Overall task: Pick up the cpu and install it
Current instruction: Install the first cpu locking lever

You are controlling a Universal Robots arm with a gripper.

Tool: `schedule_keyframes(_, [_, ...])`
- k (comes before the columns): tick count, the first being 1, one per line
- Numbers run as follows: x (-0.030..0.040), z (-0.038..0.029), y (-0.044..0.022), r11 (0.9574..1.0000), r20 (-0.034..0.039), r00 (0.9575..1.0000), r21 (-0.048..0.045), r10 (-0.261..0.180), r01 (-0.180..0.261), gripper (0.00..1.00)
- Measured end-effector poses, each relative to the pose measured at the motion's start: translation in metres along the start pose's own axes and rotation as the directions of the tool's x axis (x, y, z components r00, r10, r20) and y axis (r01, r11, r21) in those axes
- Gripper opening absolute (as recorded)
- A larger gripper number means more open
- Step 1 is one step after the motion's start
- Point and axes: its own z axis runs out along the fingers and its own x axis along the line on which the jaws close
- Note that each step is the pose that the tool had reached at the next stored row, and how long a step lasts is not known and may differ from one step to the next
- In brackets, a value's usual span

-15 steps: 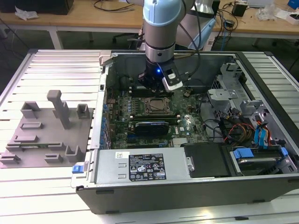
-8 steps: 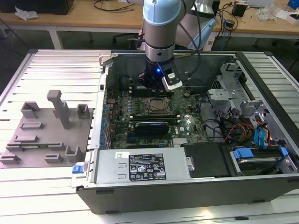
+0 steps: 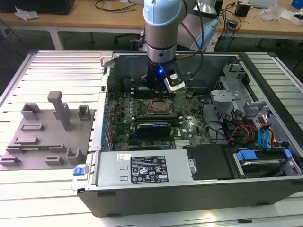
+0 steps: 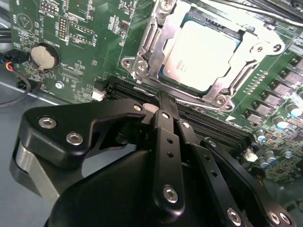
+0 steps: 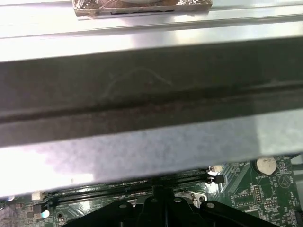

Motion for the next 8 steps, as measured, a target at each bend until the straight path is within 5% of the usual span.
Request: schedule_keyframes(8, [0.0027,0.0003,0.0019,0.9993,0.0065,0.9993,0.0035,0.037,-0.037,0.11])
